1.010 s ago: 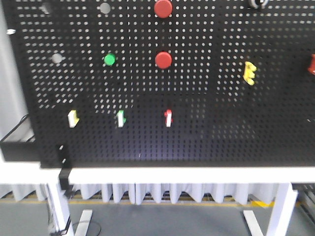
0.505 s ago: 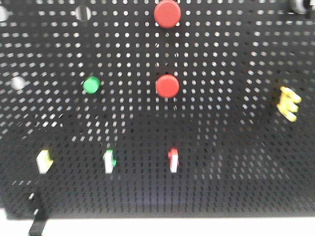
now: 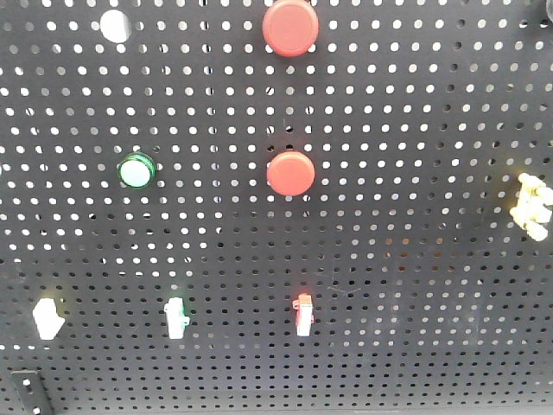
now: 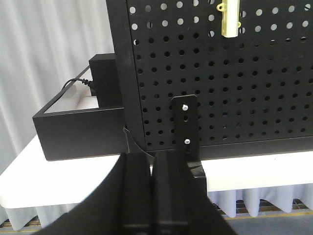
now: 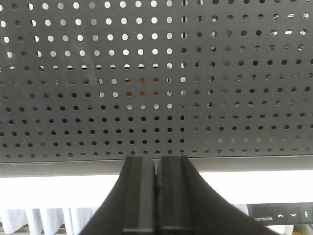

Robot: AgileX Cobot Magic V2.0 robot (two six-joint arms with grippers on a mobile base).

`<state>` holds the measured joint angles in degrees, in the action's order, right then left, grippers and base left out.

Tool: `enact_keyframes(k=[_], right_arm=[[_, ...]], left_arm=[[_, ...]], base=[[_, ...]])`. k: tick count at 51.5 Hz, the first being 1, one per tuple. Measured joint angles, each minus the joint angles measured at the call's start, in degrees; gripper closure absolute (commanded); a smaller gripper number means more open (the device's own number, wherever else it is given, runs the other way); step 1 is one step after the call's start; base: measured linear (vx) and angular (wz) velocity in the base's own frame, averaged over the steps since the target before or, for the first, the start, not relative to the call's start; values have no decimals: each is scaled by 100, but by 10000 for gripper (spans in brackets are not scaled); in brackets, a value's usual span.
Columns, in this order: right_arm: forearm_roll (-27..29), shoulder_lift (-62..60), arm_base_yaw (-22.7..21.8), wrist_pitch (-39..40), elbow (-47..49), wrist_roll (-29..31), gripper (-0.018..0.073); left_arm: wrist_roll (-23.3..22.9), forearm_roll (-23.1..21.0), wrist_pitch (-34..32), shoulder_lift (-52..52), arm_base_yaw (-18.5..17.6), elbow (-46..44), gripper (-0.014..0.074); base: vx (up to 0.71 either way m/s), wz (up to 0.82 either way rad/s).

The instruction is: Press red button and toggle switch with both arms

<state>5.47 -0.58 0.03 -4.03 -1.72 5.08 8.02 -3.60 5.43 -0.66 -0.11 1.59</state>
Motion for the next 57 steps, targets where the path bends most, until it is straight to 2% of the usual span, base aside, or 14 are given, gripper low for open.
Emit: enact_keyframes(k=[57], right_arm=[[0,0,0,0,0,0,559]], left_arm=[[0,0,0,0,0,0,595]], base=[[0,0]])
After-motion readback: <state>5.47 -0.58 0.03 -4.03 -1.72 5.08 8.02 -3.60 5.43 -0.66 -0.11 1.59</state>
